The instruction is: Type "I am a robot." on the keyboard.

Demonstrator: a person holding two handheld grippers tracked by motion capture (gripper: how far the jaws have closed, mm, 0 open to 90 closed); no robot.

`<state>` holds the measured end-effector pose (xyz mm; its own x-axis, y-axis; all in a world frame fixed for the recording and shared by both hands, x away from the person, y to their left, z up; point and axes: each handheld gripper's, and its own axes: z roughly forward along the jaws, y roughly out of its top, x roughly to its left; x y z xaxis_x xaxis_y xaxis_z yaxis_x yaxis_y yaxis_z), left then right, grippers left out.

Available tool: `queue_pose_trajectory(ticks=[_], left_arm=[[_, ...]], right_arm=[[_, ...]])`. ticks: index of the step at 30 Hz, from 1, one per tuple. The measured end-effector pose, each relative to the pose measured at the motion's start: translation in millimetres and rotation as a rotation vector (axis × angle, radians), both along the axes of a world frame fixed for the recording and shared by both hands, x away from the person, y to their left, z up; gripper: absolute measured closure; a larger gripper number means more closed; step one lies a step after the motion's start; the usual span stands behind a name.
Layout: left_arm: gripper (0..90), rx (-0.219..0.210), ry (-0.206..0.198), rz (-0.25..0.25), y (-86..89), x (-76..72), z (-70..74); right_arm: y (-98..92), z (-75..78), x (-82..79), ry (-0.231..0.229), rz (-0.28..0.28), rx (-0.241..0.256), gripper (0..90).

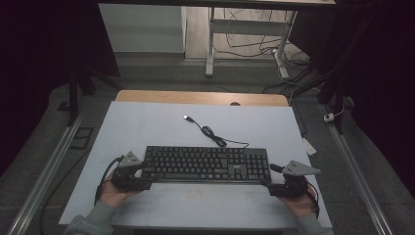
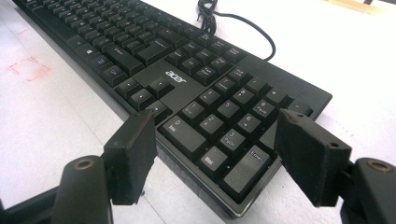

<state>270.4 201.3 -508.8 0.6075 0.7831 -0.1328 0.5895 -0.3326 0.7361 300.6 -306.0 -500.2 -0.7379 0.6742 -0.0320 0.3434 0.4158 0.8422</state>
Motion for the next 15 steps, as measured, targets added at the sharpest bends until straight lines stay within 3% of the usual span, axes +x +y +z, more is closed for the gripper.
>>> queue_pose_trajectory(ticks=[15], left_arm=[[28.6, -0.005, 0.002, 0.006, 0.7, 0.2, 0.6]], right_arm=[[0.9, -0.2, 0.2, -0.003, -0.003, -0.003, 30.5]])
